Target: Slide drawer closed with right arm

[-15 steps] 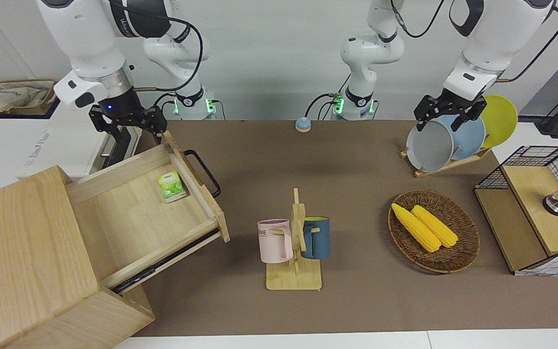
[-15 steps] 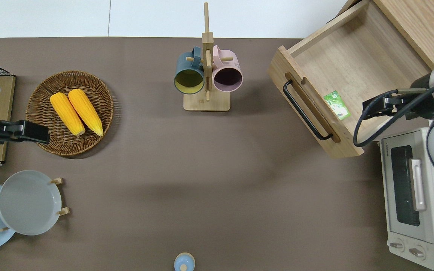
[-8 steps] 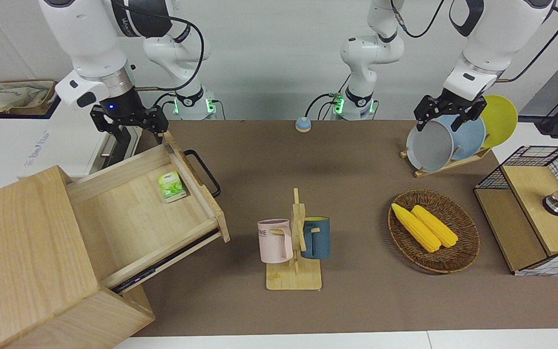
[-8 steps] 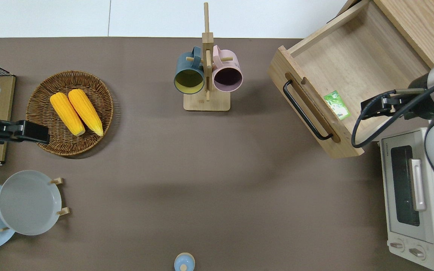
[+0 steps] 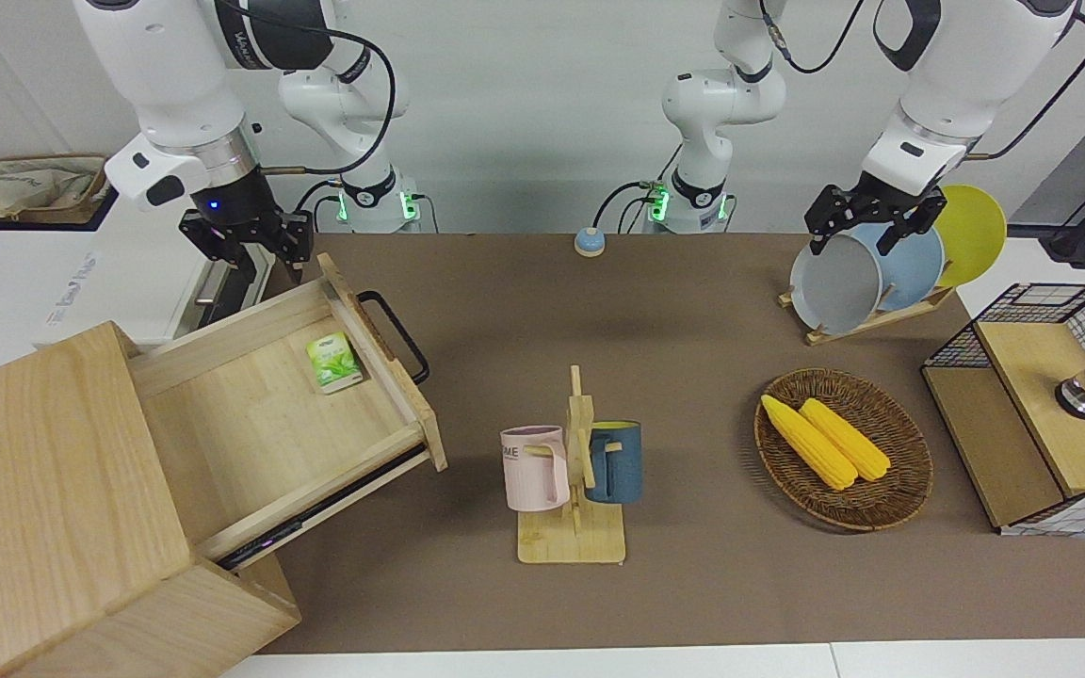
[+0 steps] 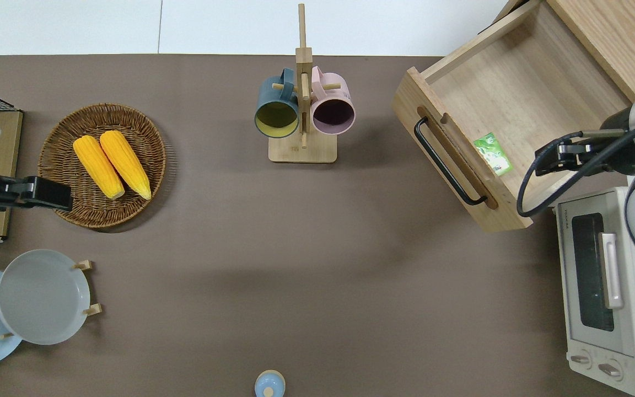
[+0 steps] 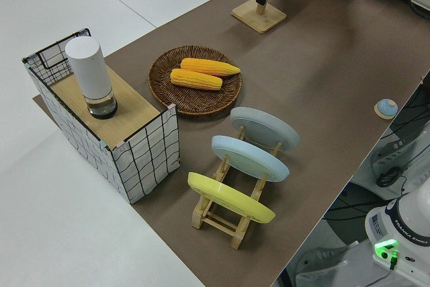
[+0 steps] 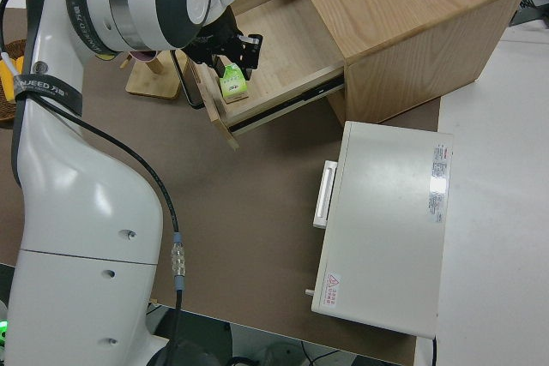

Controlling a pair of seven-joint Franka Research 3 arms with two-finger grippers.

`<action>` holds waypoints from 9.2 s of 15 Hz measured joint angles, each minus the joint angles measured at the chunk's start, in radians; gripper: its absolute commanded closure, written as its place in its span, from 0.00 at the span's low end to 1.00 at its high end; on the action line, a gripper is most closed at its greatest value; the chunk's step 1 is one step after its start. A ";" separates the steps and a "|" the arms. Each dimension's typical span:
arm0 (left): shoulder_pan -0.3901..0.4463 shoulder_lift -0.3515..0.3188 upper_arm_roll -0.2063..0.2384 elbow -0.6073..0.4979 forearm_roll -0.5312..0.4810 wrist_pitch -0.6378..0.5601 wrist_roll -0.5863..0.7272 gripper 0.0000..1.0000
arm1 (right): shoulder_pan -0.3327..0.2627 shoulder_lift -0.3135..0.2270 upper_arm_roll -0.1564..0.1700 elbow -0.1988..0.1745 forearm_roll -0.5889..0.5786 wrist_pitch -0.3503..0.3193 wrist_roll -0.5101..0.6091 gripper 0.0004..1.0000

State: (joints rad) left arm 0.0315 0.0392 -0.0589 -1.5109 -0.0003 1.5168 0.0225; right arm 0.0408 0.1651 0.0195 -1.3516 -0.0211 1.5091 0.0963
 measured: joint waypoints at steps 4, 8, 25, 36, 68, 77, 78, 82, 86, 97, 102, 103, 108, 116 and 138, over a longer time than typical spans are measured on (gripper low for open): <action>0.000 0.000 0.000 0.000 0.000 0.000 0.000 0.01 | 0.000 0.000 -0.002 0.000 0.000 -0.002 0.000 1.00; 0.000 0.000 0.000 0.000 0.000 0.000 0.000 0.01 | 0.002 -0.002 0.000 0.003 0.000 -0.008 0.000 1.00; 0.000 0.000 0.000 0.000 0.000 0.000 0.000 0.01 | 0.227 -0.036 0.023 0.034 -0.004 -0.060 0.403 1.00; 0.000 0.000 0.000 0.000 0.000 0.000 0.000 0.01 | 0.395 0.040 0.027 0.027 -0.021 -0.005 0.812 1.00; 0.000 0.000 0.000 0.000 0.000 0.000 0.000 0.01 | 0.339 0.201 -0.003 -0.061 0.001 0.211 1.293 1.00; 0.000 0.000 0.000 0.000 0.000 0.000 0.000 0.01 | 0.279 0.216 -0.003 -0.059 -0.006 0.223 1.271 1.00; 0.000 0.000 0.000 0.000 0.000 0.000 0.000 0.01 | 0.273 0.217 -0.003 -0.059 -0.008 0.224 1.262 1.00; 0.000 0.000 0.000 0.000 0.000 0.000 0.000 0.01 | 0.244 0.222 -0.003 -0.046 -0.009 0.228 1.227 1.00; 0.000 0.000 0.000 0.000 0.000 0.000 0.000 0.01 | 0.213 0.227 -0.003 -0.038 -0.009 0.246 1.190 1.00; 0.000 0.000 0.000 0.000 0.000 0.000 0.000 0.01 | 0.107 0.236 -0.004 -0.037 -0.009 0.280 1.016 1.00; 0.000 0.000 0.000 0.000 0.000 0.000 0.000 0.01 | 0.055 0.236 -0.004 -0.034 -0.009 0.292 0.940 1.00; 0.000 0.000 0.000 0.000 0.000 0.000 0.000 0.01 | 0.044 0.237 -0.004 -0.032 -0.009 0.299 0.938 1.00; 0.000 0.000 0.000 0.000 0.000 0.000 0.000 0.01 | -0.004 0.239 -0.004 -0.021 -0.008 0.316 0.874 1.00; 0.000 0.000 0.000 0.000 0.000 0.000 0.000 0.01 | -0.060 0.240 -0.003 -0.018 0.091 0.378 0.819 1.00; 0.000 0.000 0.000 0.000 0.000 0.000 0.000 0.01 | -0.122 0.241 -0.001 -0.013 0.087 0.405 0.675 1.00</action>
State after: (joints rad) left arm 0.0315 0.0392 -0.0589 -1.5109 -0.0003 1.5168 0.0225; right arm -0.0817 0.4064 0.0187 -1.3642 0.0657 1.9140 0.7709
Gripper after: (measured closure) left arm 0.004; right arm 0.991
